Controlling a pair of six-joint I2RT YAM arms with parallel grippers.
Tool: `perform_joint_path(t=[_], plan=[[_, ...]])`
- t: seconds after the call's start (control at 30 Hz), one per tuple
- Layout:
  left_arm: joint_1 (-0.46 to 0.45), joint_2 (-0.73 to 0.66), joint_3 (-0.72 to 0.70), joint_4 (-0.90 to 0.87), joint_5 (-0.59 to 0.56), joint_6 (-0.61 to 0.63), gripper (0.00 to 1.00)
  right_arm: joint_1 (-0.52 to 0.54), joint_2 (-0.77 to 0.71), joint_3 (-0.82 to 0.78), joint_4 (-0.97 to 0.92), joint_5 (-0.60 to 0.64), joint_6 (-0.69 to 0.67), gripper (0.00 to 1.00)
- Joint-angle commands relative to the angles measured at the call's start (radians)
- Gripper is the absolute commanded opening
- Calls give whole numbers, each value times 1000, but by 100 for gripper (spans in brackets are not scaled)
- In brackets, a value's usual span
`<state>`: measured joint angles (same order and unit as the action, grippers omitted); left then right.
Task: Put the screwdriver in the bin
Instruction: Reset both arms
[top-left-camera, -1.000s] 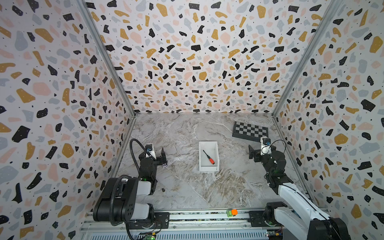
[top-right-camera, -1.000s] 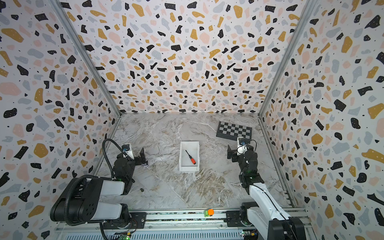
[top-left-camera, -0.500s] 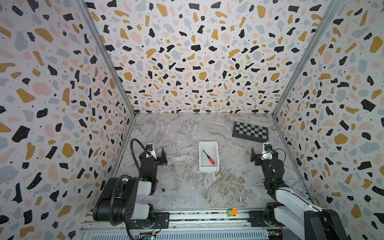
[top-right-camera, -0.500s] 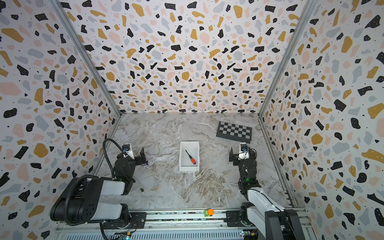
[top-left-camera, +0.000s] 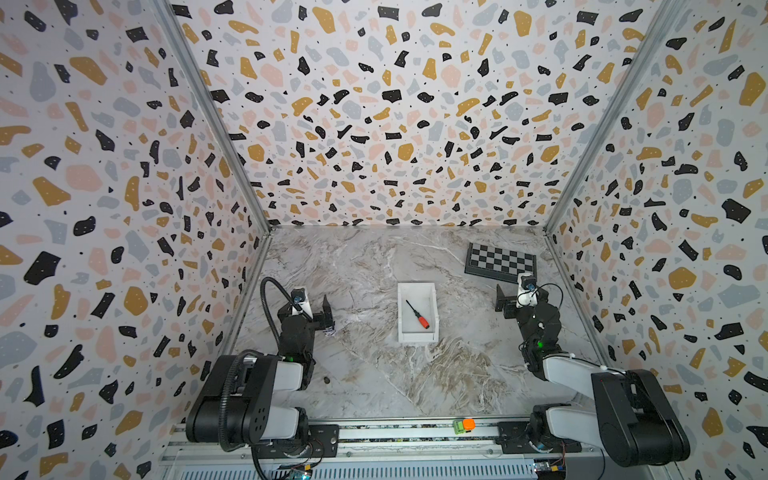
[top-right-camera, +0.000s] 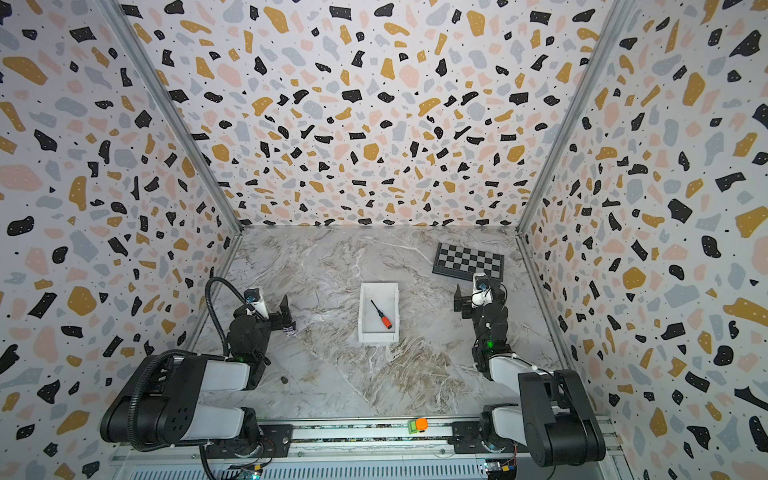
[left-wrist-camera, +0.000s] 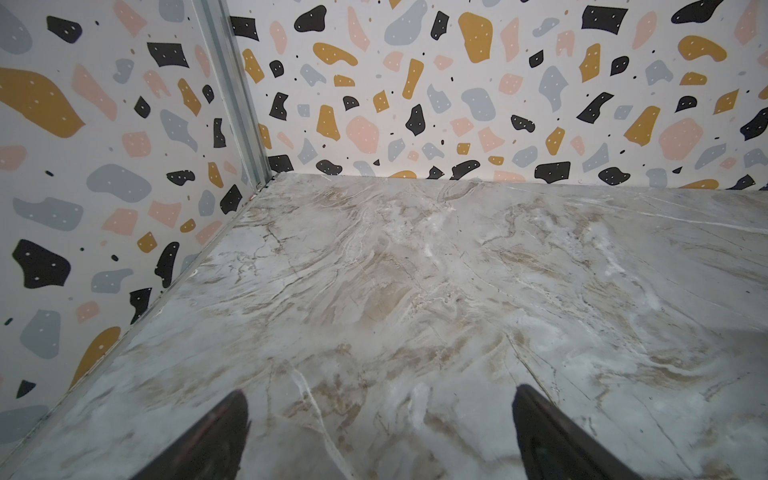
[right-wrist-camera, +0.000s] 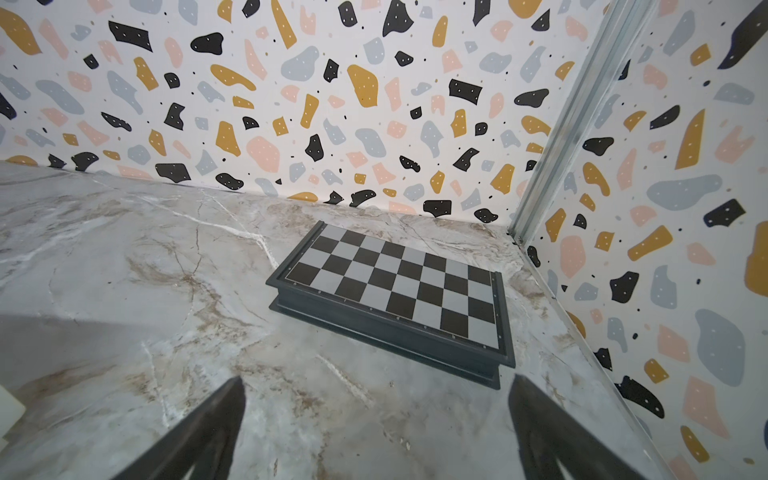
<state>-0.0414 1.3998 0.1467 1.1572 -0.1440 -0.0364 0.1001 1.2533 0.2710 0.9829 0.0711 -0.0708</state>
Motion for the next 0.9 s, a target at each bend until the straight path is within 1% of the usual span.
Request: perform_joint_path(t=[0.0, 0.13, 0.23, 0.3, 0.37, 0.5, 0.77, 0.8, 0.87], plan=[[-4, 0, 13, 59, -16, 16, 100, -6, -7, -6, -4, -7, 41, 99], [-4, -1, 13, 58, -16, 15, 100, -7, 93, -88, 186, 6, 48, 99], [-4, -1, 13, 57, -16, 16, 100, -10, 184, -64, 221, -20, 46, 99], [-5, -1, 13, 57, -16, 16, 100, -16, 262, -73, 326, -42, 43, 99], [-3, -1, 13, 57, -16, 15, 100, -26, 237, -50, 230, -69, 49, 99], [-5, -1, 13, 57, -16, 16, 100, -37, 239, -44, 226, -88, 53, 99], [-5, -1, 13, 58, -16, 15, 100, -34, 237, -47, 229, -84, 48, 99], [-5, -1, 12, 57, -28, 12, 100, -31, 236, -48, 229, -79, 46, 99], [-16, -5, 12, 52, -122, -12, 100, -23, 233, -56, 240, -73, 39, 99]])
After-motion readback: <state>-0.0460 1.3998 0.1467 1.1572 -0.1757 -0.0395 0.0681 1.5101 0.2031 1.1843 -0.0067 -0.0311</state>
